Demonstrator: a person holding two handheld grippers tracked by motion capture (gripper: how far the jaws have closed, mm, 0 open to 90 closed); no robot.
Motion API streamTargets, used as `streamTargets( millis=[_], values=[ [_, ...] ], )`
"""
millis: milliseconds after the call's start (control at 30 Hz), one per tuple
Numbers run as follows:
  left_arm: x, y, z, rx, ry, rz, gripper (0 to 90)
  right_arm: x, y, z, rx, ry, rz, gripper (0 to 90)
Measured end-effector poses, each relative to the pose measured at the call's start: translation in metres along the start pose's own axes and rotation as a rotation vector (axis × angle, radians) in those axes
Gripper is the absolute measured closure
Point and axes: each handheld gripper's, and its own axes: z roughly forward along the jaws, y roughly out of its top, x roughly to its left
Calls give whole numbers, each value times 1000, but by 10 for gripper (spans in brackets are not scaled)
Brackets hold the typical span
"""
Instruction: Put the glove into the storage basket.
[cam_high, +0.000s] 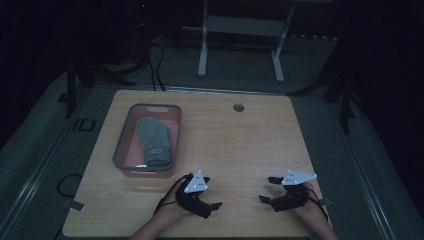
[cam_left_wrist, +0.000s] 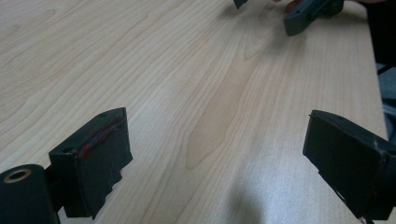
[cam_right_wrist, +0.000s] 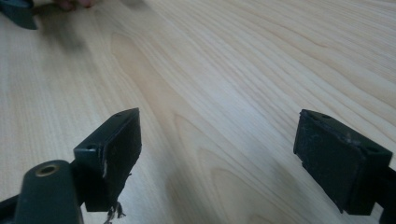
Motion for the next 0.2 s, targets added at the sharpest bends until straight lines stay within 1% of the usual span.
streamTargets(
  millis=[133,200],
  values=[
    [0,-1,2,1,7,4,79,-3,-1,-1,-12,-11,14,154],
    [0,-1,2,7,0,2,79,-3,-1,-1,-14,-10,11,154]
  ],
)
